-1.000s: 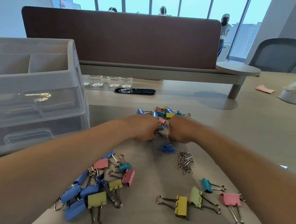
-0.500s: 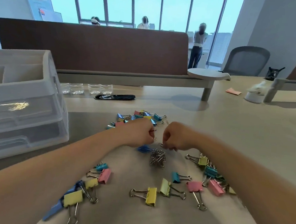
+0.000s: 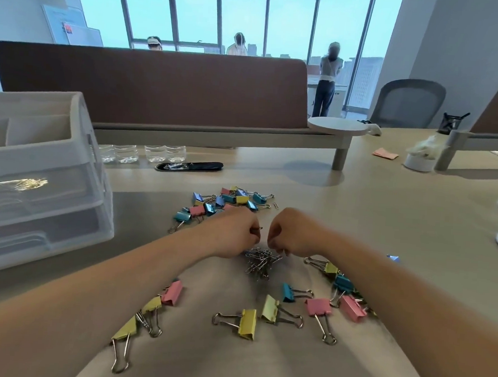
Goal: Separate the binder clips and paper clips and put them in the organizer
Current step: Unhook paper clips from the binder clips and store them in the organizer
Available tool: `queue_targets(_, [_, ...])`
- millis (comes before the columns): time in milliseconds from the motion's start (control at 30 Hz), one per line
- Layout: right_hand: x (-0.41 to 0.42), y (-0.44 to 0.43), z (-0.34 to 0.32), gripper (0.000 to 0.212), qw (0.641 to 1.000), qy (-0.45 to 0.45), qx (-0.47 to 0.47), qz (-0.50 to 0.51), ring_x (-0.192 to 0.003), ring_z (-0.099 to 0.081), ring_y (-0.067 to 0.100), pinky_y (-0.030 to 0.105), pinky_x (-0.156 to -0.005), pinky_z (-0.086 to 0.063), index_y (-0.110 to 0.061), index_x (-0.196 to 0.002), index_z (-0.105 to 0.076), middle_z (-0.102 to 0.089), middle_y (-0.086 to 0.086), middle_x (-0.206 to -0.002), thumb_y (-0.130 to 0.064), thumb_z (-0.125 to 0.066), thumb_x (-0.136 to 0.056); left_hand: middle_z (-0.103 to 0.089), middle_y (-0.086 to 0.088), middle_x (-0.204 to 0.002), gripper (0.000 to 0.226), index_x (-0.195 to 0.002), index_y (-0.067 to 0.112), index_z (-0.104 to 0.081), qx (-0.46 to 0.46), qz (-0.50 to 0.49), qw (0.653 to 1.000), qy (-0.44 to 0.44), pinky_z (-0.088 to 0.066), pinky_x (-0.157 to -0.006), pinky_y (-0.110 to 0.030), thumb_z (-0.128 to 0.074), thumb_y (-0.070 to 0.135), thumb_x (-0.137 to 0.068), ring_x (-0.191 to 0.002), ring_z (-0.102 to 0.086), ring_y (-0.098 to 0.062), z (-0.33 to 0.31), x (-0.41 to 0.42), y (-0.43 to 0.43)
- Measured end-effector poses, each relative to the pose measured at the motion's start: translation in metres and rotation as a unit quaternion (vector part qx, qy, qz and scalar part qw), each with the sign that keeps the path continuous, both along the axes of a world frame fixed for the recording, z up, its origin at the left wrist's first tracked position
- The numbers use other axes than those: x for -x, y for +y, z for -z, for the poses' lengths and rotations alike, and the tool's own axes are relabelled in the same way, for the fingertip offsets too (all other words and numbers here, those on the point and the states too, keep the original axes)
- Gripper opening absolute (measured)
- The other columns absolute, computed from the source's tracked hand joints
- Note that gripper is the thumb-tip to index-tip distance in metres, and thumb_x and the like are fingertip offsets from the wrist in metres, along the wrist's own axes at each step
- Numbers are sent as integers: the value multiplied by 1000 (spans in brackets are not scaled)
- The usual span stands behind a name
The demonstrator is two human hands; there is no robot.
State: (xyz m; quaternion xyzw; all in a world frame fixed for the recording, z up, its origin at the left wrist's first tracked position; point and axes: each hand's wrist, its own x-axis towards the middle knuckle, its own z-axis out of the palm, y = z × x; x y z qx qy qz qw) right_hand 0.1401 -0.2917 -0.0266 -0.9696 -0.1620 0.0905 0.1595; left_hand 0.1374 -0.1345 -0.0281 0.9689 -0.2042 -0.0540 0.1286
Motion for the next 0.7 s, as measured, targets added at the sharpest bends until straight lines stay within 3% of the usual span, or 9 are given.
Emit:
queue_targets(133, [-5, 2, -3, 14, 999, -31, -22, 20, -57, -54, 6, 21, -58, -45, -10, -90, -76, -66, -5, -69, -17, -63, -92, -60, -3, -110, 22, -114, 15, -59, 6, -18, 1000, 22, -48, -78, -31, -49, 18, -95, -96, -57, -18, -7, 0, 9])
queue_targets(200, [-7, 5, -4, 20, 998, -38, -48, 25, -57, -56, 7, 21, -58, -45, -12, -82, -73, -68, -4, -71, -21, -60, -94, -57, -2, -115, 26, -121, 16, -55, 1, -7, 999, 36, -45, -72, -25, -49, 17, -95, -98, -55, -17, -9, -2, 14])
queue_targets(267, [-8, 10, -4, 27, 994, -20, -107, 29, -51, -56, 4, 18, -54, -41, -15, -76, -68, -68, -6, -67, -23, -55, -98, -55, 0, -112, 27, -122, 17, -54, -13, 2, 999, 37, -38, -62, -21, -52, 18, -95, -93, -52, -14, -10, -2, 21])
queue_targets(400, [-5, 21, -3, 29, 971, 68, -225, 36, -51, -58, 8, 14, -47, -42, -5, -88, -70, -74, 4, -74, -25, -54, -100, -54, 6, -97, 25, -117, 19, -55, -17, -3, 1000, 21, -42, -66, -22, -60, 23, -93, -81, -53, -8, -9, 1, 34])
queue_targets(567, [2, 36, 2, 15, 984, 45, -171, -8, -52, -59, 2, 13, -49, -45, -8, -94, -72, -73, 1, -79, -21, -67, -91, -55, 10, -81, 23, -113, 20, -54, 56, -24, 998, 24, -38, -54, -18, -64, 23, -92, -65, -57, -3, -11, 13, 52])
queue_targets(667, [4, 44, 1, 13, 989, 2, -146, -16, -58, -58, 7, 22, -62, -52, -13, -96, -71, -67, -2, -80, -25, -68, -91, -66, 3, -74, 23, -113, 17, -55, 106, -29, 993, 40, -46, -56, -21, -64, 18, -92, -58, -59, -6, -14, 18, 60])
queue_targets(700, [7, 49, 1, 13, 988, 2, -155, -22, -58, -59, 7, 19, -60, -51, -13, -97, -71, -67, -2, -80, -23, -67, -91, -68, 1, -73, 23, -113, 17, -55, 114, -33, 992, 38, -48, -57, -22, -64, 17, -91, -57, -59, -7, -15, 22, 67])
